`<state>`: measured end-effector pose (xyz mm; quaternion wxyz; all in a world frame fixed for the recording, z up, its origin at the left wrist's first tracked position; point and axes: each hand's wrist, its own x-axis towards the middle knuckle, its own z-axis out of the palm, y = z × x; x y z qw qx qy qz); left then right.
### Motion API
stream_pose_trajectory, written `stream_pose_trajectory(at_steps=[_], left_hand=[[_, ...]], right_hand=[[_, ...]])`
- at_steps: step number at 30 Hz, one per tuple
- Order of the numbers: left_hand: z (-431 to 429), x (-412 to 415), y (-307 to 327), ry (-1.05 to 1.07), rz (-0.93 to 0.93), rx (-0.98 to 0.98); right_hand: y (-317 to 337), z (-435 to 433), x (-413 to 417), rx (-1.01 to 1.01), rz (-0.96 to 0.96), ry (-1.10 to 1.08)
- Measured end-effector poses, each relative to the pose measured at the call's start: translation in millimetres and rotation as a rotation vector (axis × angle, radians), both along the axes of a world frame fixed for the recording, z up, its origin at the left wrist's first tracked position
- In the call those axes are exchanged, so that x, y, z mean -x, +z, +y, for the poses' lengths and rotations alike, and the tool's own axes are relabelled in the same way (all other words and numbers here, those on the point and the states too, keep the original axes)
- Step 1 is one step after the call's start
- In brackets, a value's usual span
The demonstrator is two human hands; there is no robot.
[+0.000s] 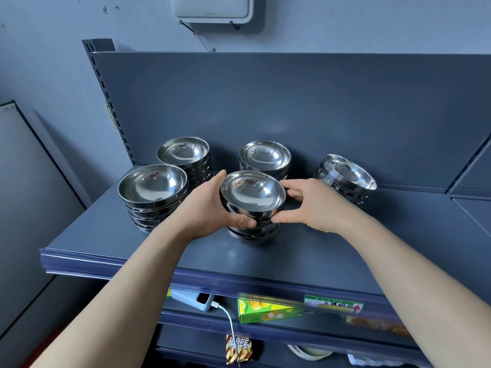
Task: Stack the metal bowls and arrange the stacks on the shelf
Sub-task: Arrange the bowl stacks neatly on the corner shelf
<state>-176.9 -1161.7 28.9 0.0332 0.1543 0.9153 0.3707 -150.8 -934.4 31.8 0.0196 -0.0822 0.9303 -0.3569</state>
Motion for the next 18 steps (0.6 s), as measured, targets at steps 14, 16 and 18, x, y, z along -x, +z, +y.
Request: stream_pose_trajectory(at_steps=[14, 16, 18], left_hand=[[-5, -10, -5, -0.114, 0.029, -0.226], [-6, -9, -9, -0.120, 0.013, -0.249], [-7, -9, -12, -0.104, 0.000, -0.250]], right_hand=[[4, 0, -1, 0.048, 0.055, 0.068], [3, 0, -1, 0.060, 0.059, 0.072], [2, 1, -2, 0.066, 0.062, 0.049]])
